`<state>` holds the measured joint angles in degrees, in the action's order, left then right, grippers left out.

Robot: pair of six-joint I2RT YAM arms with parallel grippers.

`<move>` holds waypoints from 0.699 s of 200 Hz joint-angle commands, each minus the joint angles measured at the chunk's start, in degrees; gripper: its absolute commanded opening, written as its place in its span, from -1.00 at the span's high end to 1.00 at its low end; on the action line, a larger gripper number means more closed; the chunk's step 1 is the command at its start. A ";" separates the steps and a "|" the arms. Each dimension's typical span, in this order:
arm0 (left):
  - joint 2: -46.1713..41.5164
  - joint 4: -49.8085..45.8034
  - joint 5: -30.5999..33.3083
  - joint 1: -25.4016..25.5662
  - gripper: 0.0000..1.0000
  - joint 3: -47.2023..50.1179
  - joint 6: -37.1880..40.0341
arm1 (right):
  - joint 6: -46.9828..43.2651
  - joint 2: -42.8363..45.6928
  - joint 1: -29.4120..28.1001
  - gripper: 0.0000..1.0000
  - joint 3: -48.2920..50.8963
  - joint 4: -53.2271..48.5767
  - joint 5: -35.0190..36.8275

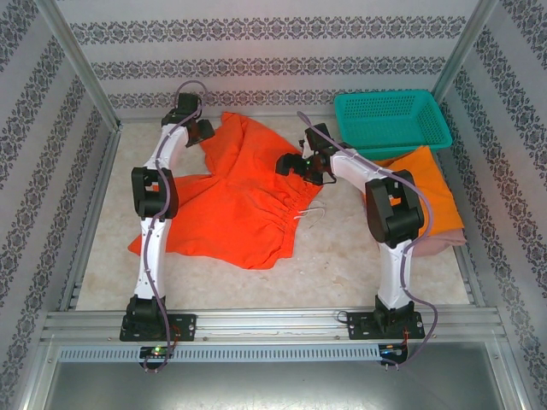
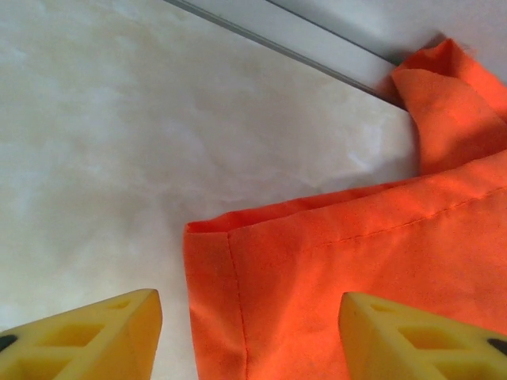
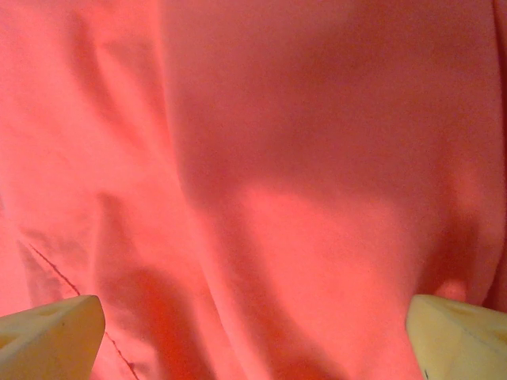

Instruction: Fold and stack the shorts

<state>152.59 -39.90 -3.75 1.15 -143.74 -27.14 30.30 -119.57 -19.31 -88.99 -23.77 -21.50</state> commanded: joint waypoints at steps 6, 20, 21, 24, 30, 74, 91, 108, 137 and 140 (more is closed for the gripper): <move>3.47 -4.63 2.67 0.43 -0.06 -4.28 1.23 | 1.23 -1.98 0.36 -0.94 -1.36 0.04 -0.83; 4.02 -4.10 2.60 0.43 0.06 -4.52 0.82 | 1.18 -2.59 0.41 -0.95 -1.66 0.00 -0.93; 4.11 -3.98 2.60 0.43 0.06 -4.52 0.70 | 1.22 -2.64 0.41 -0.95 -1.69 -0.03 -0.96; 4.26 -3.89 2.53 0.43 0.09 -4.54 0.68 | 1.17 -2.75 0.46 -0.95 -1.75 -0.11 -1.00; 4.42 -3.59 2.38 0.43 0.16 -4.53 0.47 | 1.16 -2.94 0.46 -0.94 -1.87 -0.18 -1.09; 3.81 -3.88 3.32 0.18 0.91 -4.49 -0.33 | 2.30 -4.93 1.01 -0.95 -3.65 -1.10 -1.27; 2.09 -5.06 4.41 -0.22 1.00 -3.74 -0.29 | 2.78 -6.06 1.33 -0.94 -4.76 -2.47 -0.70; -1.18 -5.07 4.63 -0.99 1.00 -0.05 -0.77 | 3.22 -7.13 1.83 -0.95 -5.93 -4.07 -0.09; -12.11 3.80 5.15 -2.73 1.00 18.32 -2.29 | 3.22 -8.54 2.69 -0.94 -8.02 -7.48 1.79; -13.65 5.55 5.20 -2.99 1.00 21.02 -2.57 | 3.14 -8.68 2.80 -0.95 -8.35 -7.97 2.01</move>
<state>149.40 -40.07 -0.49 0.47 -134.78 -27.66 32.88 -125.80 -17.72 -95.02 -26.89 -21.91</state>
